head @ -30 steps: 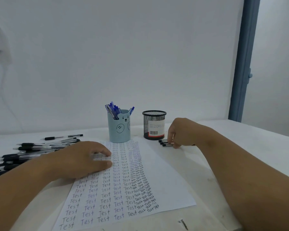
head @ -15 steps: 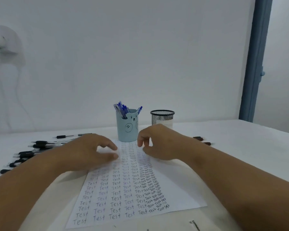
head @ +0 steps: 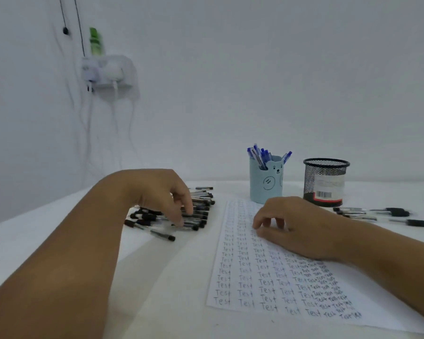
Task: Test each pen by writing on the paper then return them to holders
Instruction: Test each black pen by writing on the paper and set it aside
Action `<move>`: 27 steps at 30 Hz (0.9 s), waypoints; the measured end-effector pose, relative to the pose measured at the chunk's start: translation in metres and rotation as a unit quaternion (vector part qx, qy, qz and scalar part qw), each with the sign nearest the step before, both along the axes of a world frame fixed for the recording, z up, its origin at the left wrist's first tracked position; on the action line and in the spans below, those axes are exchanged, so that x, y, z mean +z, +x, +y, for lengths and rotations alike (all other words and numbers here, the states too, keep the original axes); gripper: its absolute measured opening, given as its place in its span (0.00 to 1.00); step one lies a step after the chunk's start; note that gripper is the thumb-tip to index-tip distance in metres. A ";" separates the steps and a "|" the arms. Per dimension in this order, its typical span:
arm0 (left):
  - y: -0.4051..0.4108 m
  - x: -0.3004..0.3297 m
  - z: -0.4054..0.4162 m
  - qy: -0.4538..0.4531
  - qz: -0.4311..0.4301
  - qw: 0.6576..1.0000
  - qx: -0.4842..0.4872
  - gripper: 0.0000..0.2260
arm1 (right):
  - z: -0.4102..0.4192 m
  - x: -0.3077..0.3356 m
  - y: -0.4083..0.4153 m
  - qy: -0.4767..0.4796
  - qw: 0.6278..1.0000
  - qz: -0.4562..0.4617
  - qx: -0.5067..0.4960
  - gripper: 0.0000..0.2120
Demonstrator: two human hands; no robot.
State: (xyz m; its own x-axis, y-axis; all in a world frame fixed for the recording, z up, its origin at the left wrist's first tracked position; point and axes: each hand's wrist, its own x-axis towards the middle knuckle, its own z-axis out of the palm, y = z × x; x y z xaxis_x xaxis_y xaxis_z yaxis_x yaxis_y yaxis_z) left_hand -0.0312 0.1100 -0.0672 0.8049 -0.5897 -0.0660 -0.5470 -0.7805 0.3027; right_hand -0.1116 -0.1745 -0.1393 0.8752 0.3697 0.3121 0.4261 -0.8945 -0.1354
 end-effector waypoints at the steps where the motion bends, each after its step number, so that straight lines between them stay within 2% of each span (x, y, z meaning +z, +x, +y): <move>1: -0.001 0.000 -0.001 0.014 0.016 1.000 -0.009 0.09 | 0.000 0.000 0.000 -0.001 1.000 -0.001 -0.001 0.09; 8: -0.007 0.004 -0.002 0.126 0.091 0.988 -0.022 0.08 | 0.000 -0.002 0.001 0.023 1.000 -0.004 0.004 0.07; 12: -0.006 0.003 -0.003 0.157 0.071 0.985 -0.005 0.09 | 0.000 -0.001 0.000 0.027 1.000 0.000 0.004 0.07; 16: -0.006 0.001 -0.004 0.140 0.050 0.989 0.009 0.07 | 0.000 -0.001 -0.002 0.033 0.999 0.005 0.005 0.07; 19: -0.010 0.002 -0.005 0.048 0.034 0.998 -0.021 0.06 | 0.000 -0.002 0.000 0.030 1.000 -0.002 0.000 0.07; 22: -0.011 0.002 -0.008 -0.124 0.050 0.985 -0.109 0.05 | 0.000 -0.002 0.001 0.028 1.000 0.000 -0.004 0.07; 24: -0.012 0.002 -0.014 -0.263 0.096 0.943 -0.179 0.04 | 0.000 -0.002 0.001 0.028 1.000 0.004 -0.006 0.07; 27: -0.019 0.000 -0.033 -0.461 0.170 0.847 -0.201 0.03 | -0.002 -0.001 0.001 0.027 1.000 0.002 -0.005 0.08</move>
State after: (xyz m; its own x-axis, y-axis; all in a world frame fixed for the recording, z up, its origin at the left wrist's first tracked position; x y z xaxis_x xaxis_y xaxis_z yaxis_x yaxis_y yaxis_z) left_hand -0.0498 0.0771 -0.0670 0.5533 -0.7389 0.3846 -0.4711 0.1033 0.8760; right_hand -0.1106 -0.1768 -0.1404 0.8799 0.3434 0.3283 0.4166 -0.8900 -0.1854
